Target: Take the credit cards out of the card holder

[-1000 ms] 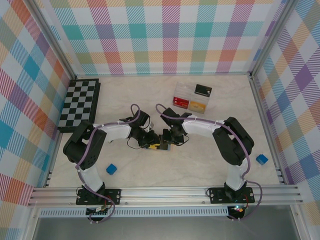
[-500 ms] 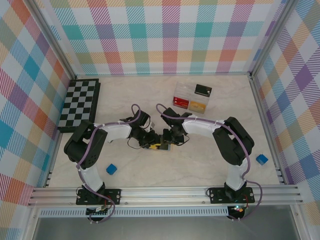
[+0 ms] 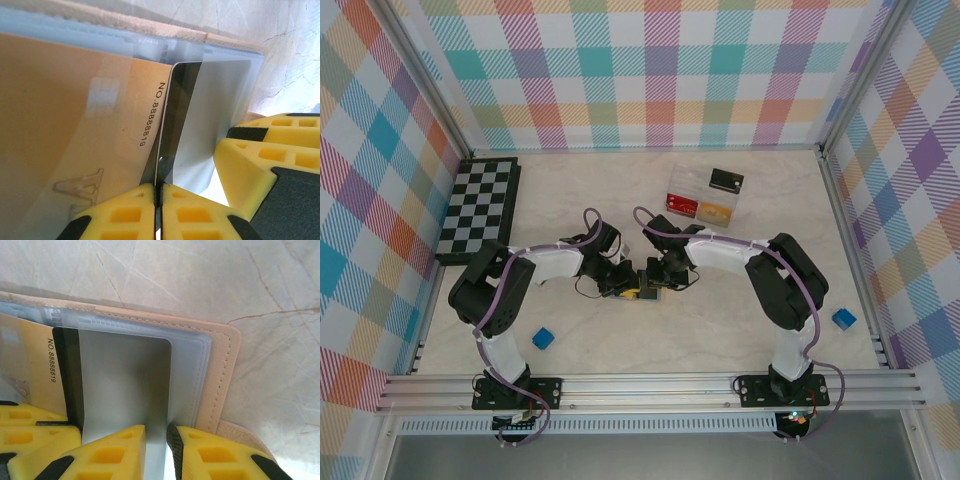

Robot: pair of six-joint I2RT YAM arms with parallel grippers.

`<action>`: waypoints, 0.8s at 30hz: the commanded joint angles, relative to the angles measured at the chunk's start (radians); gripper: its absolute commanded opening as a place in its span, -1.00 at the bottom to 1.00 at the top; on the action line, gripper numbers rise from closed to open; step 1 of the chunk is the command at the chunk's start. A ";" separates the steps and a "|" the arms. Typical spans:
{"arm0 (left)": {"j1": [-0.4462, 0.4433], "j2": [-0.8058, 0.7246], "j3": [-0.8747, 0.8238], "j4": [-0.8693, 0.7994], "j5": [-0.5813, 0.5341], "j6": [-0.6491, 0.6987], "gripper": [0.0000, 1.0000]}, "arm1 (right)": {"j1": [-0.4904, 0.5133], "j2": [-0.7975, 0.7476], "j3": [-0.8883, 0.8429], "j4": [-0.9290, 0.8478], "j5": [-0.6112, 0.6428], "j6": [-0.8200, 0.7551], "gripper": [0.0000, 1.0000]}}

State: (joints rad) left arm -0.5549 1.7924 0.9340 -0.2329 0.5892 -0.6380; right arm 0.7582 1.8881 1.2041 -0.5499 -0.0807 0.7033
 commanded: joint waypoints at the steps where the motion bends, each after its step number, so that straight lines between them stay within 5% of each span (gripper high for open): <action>1: -0.007 -0.007 0.004 -0.011 -0.036 0.018 -0.88 | 0.003 0.065 -0.043 -0.011 0.005 0.016 -0.53; 24: 0.083 -0.188 -0.011 -0.236 -0.136 0.182 -1.00 | -0.013 -0.075 -0.033 0.058 -0.035 -0.062 -0.42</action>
State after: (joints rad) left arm -0.4904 1.6459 0.9337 -0.4110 0.4751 -0.4995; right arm 0.7525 1.8648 1.1873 -0.5209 -0.0902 0.6773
